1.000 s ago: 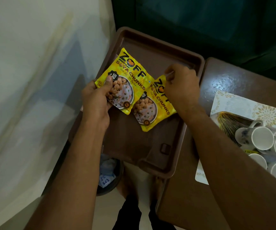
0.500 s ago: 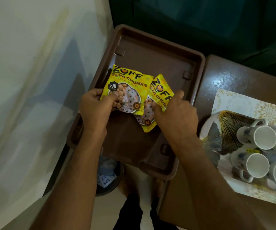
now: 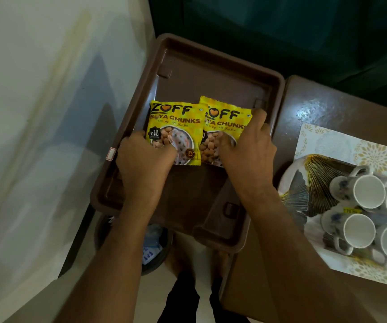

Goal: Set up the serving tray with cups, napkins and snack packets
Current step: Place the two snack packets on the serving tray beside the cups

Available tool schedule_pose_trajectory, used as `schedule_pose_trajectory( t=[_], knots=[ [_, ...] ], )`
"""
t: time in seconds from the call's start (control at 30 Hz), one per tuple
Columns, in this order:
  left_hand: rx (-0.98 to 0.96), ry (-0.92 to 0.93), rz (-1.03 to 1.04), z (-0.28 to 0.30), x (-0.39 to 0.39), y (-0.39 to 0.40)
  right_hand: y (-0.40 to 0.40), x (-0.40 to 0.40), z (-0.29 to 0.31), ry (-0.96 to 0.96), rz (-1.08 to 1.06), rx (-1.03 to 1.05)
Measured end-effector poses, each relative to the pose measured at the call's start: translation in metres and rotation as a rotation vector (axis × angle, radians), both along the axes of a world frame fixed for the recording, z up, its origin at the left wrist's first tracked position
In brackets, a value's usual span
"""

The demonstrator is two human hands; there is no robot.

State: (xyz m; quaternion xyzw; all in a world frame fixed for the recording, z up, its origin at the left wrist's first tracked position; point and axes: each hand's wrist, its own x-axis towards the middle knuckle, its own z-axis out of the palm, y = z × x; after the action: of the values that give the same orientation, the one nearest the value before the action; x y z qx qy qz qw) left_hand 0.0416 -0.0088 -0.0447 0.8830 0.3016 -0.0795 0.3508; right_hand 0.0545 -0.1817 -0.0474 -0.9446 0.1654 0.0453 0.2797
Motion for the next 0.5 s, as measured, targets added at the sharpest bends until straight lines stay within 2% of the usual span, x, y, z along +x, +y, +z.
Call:
schedule_pose_trajectory(
  t=[0.13,0.2,0.3,0.4,0.5],
  knots=[
    [0.292,-0.101,-0.256,-0.003,-0.003,-0.014,0.006,-0.003,-0.006,-0.023,0.061,-0.075],
    [0.354,-0.174,-0.438,-0.011,-0.002,-0.019,0.010,-0.004,-0.009,-0.034,0.154,-0.190],
    [0.392,-0.156,-0.649,-0.029,-0.004,-0.022,0.014,-0.005,-0.017,-0.002,0.329,-0.281],
    [0.456,-0.120,-0.747,-0.041,-0.008,-0.019,0.013,-0.010,-0.029,0.068,0.451,-0.318],
    [0.524,-0.108,-0.755,-0.048,-0.007,-0.016,0.004,-0.011,-0.036,0.098,0.454,-0.317]
  ],
)
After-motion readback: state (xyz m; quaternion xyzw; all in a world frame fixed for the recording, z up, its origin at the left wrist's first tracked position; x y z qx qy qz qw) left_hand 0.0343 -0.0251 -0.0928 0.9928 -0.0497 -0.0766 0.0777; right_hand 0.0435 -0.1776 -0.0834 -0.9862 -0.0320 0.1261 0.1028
